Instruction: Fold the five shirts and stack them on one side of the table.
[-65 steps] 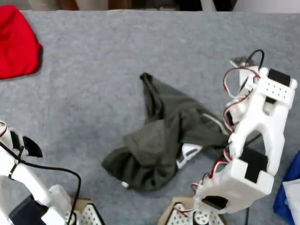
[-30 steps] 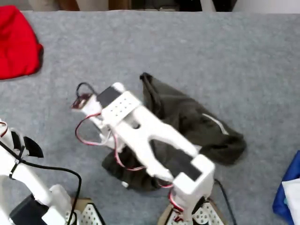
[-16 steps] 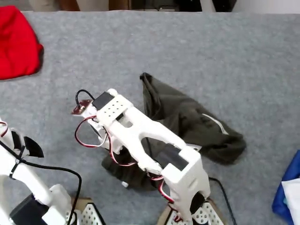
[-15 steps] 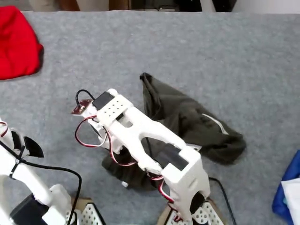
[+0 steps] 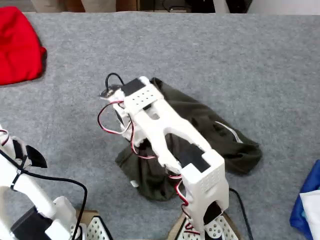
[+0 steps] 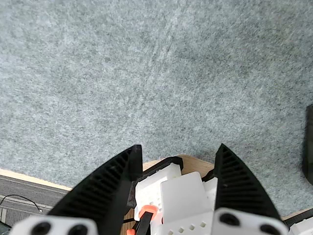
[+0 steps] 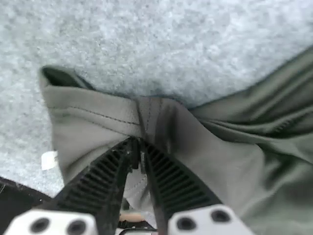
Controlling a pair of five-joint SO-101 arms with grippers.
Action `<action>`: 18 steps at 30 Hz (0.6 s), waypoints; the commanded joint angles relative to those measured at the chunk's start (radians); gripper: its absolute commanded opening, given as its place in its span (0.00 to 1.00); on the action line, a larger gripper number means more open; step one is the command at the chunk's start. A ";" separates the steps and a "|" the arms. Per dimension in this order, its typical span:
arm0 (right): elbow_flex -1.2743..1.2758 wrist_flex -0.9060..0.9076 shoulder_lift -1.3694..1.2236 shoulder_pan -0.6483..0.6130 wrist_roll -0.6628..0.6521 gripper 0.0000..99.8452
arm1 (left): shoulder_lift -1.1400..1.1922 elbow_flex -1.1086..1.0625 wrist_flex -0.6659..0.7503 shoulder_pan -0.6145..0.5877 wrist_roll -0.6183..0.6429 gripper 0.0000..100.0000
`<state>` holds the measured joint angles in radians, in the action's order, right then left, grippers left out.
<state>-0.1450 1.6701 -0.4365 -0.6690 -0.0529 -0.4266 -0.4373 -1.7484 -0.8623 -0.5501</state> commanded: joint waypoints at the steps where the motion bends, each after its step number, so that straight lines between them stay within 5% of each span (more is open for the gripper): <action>1: -0.131 0.077 0.007 0.024 0.008 0.01 | -0.030 0.000 -0.008 -0.011 0.000 0.25; 10: -0.176 0.110 0.005 0.010 0.003 0.02 | -0.030 0.000 -0.008 -0.011 0.000 0.25; 15: -0.113 0.110 0.005 0.008 0.000 0.20 | -0.030 0.000 -0.008 -0.011 0.000 0.25; 18: -0.094 0.110 0.005 0.010 0.000 0.20 | -0.030 0.000 -0.008 -0.011 0.000 0.25</action>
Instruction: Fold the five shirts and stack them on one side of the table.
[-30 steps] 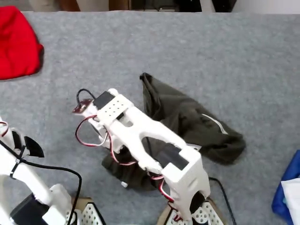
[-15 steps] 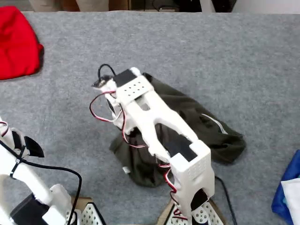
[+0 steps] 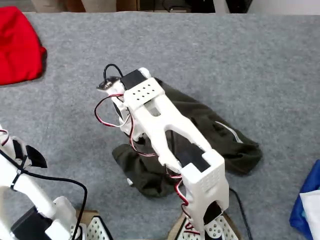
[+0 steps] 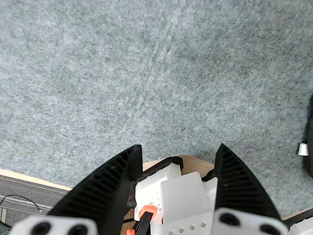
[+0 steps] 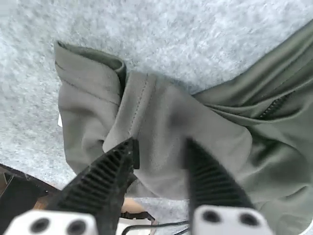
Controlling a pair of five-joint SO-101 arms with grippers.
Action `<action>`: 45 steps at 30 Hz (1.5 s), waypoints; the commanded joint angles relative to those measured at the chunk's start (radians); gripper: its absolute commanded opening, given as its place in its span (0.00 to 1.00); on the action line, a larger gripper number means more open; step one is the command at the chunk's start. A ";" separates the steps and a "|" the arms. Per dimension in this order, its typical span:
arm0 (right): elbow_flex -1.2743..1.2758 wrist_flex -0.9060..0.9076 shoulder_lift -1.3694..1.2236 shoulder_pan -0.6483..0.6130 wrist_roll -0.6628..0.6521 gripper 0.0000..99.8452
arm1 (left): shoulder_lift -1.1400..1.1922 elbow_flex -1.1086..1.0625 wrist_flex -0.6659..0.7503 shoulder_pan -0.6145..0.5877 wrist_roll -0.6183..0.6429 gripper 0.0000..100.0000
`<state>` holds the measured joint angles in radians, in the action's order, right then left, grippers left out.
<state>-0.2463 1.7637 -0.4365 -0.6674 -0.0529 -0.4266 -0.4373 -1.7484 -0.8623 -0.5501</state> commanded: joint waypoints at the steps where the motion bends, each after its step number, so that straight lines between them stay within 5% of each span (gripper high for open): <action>1: 0.007 0.017 0.005 0.008 0.000 0.18 | -0.030 0.000 -0.008 -0.011 0.000 0.25; 27: 0.217 -0.161 0.005 -0.067 0.063 0.07 | -0.030 0.000 -0.008 -0.011 0.000 0.25; 45: -0.128 0.020 0.050 0.015 0.104 0.03 | -0.030 0.000 -0.008 -0.011 0.000 0.25</action>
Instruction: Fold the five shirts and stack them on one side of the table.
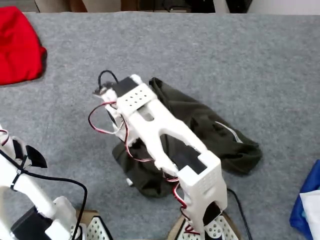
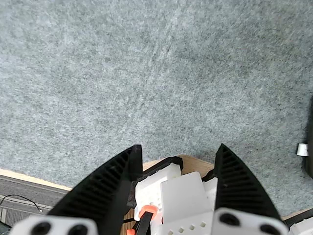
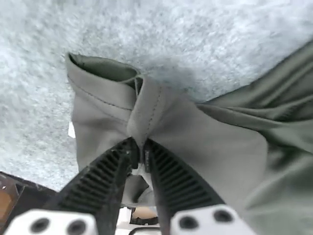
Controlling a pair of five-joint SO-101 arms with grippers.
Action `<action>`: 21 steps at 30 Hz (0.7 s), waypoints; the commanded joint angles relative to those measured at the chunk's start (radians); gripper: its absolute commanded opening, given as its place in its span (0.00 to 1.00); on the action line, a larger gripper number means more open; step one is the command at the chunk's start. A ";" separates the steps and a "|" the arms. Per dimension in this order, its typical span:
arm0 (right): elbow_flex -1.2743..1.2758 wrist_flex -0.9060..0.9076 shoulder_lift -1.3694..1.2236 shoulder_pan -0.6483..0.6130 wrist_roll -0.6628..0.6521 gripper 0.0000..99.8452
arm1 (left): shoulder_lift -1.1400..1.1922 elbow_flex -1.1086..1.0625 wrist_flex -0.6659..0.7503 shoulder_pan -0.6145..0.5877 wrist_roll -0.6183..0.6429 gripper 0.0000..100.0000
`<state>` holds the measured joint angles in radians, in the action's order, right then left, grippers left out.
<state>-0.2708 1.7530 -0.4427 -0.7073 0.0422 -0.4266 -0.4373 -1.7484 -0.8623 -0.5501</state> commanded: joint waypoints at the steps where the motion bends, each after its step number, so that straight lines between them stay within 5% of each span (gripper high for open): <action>1: -0.119 0.031 0.084 0.077 0.009 0.03 | -0.030 0.000 -0.008 -0.011 0.000 0.25; 10: -0.104 0.031 0.432 0.288 0.005 0.03 | -0.019 -0.005 -0.008 0.103 0.012 0.25; 21: 0.211 0.029 0.785 0.438 -0.097 0.03 | -0.019 0.044 0.235 0.729 0.473 0.25</action>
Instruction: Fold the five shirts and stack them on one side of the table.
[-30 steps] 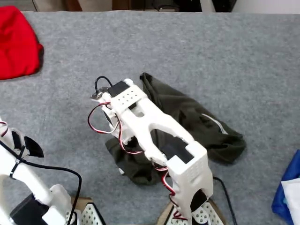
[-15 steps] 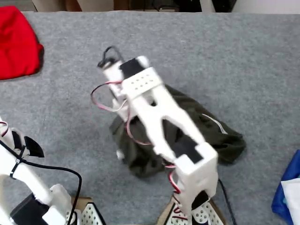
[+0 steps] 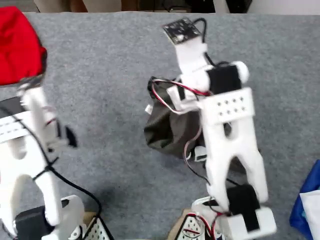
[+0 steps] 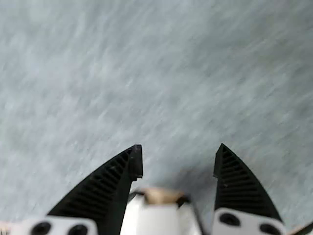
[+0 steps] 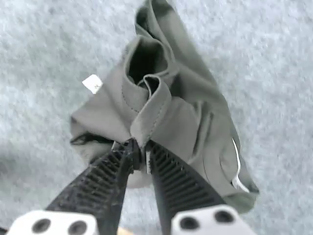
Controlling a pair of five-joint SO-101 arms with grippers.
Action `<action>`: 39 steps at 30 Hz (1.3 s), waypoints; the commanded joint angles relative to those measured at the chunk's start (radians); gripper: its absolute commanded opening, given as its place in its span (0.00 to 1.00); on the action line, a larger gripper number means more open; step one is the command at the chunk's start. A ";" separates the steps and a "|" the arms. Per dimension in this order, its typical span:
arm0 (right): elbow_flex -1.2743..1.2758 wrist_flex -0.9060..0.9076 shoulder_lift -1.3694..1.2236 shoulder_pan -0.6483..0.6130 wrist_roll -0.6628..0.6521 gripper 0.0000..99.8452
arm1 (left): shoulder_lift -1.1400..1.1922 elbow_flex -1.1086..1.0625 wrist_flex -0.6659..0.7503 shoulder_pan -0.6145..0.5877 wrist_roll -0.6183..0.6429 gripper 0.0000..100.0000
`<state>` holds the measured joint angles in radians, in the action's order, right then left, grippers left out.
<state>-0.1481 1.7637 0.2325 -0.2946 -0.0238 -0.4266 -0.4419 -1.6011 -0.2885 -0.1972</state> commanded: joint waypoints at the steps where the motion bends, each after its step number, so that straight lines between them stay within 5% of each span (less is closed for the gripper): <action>1: 0.131 0.018 0.139 0.035 -0.041 0.03 | -0.019 0.055 0.127 0.206 0.158 0.25; 9: 0.430 0.018 0.410 0.262 -0.273 0.03 | 0.018 0.044 0.327 0.542 0.302 0.25; 14: 0.542 0.018 0.541 0.443 -0.394 0.03 | 0.179 0.052 0.419 0.632 0.362 0.25; 25: 0.625 0.017 0.595 0.638 -0.496 0.03 | 0.680 0.400 0.516 0.554 0.529 0.25; 39: 0.699 0.008 0.599 0.647 -0.496 0.03 | 1.056 0.813 0.338 0.529 0.557 0.22</action>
<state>0.5363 1.7637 0.8048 0.3345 -0.5117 0.6199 0.2854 -1.2375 0.2470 0.3521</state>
